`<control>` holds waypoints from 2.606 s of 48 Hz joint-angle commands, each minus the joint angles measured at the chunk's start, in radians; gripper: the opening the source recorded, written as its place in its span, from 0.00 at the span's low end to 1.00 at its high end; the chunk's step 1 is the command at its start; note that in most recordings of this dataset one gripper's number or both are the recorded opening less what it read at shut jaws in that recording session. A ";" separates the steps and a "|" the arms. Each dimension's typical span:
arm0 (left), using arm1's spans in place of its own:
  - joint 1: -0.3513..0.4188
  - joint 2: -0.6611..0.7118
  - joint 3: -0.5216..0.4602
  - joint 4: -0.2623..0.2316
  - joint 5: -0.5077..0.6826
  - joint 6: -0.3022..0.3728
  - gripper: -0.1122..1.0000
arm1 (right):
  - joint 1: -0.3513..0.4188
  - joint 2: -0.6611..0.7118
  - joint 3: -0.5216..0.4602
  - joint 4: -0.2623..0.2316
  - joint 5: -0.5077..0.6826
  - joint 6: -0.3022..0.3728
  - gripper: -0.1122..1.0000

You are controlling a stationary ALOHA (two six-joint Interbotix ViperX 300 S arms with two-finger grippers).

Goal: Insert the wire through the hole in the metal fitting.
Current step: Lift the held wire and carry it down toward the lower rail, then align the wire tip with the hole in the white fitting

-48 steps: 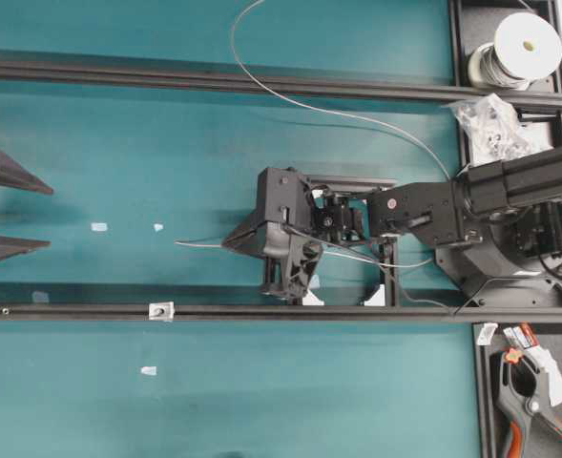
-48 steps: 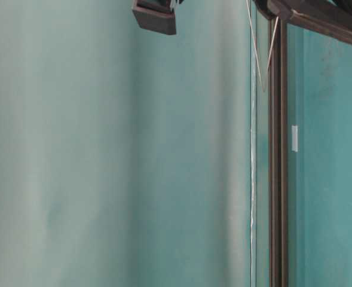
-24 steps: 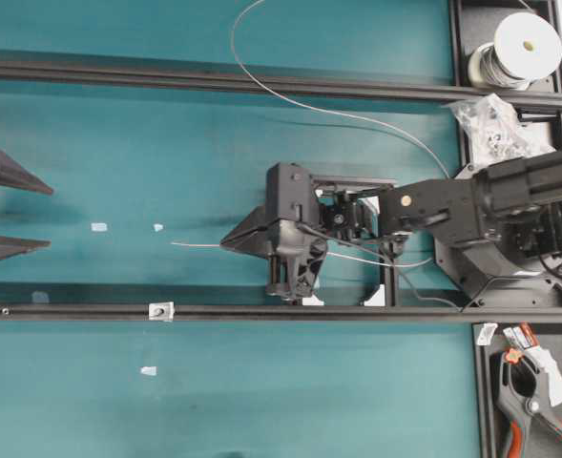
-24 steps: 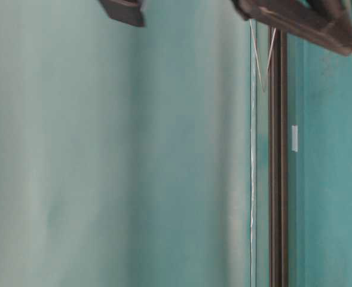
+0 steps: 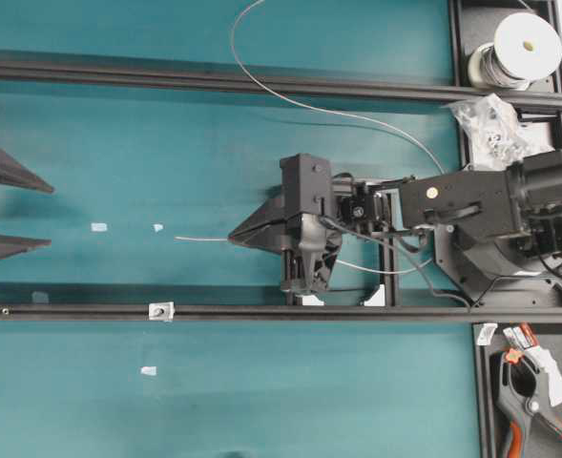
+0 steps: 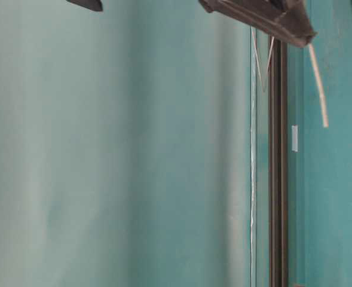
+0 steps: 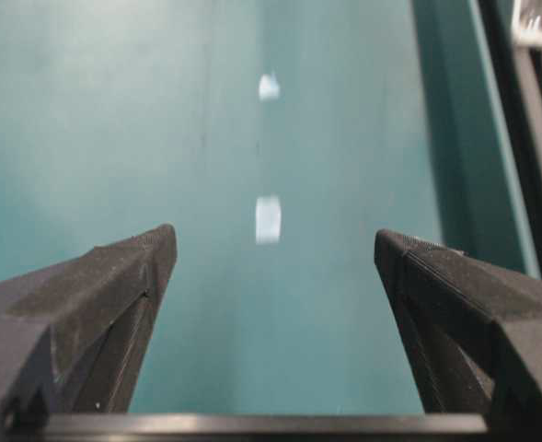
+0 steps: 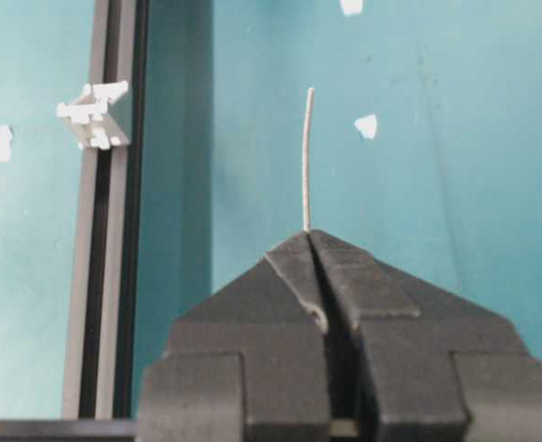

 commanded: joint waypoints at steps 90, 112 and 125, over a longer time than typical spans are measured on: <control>-0.061 -0.667 0.242 -0.011 0.158 -0.064 0.80 | 0.425 -0.023 0.163 0.522 -0.463 -0.101 0.10; -0.060 -0.649 0.247 -0.011 0.143 -0.084 0.80 | 0.535 0.132 0.140 0.836 -0.626 -0.293 0.10; -0.057 -0.641 0.285 -0.011 0.112 -0.150 0.80 | 0.538 0.187 0.143 0.836 -0.672 -0.291 0.10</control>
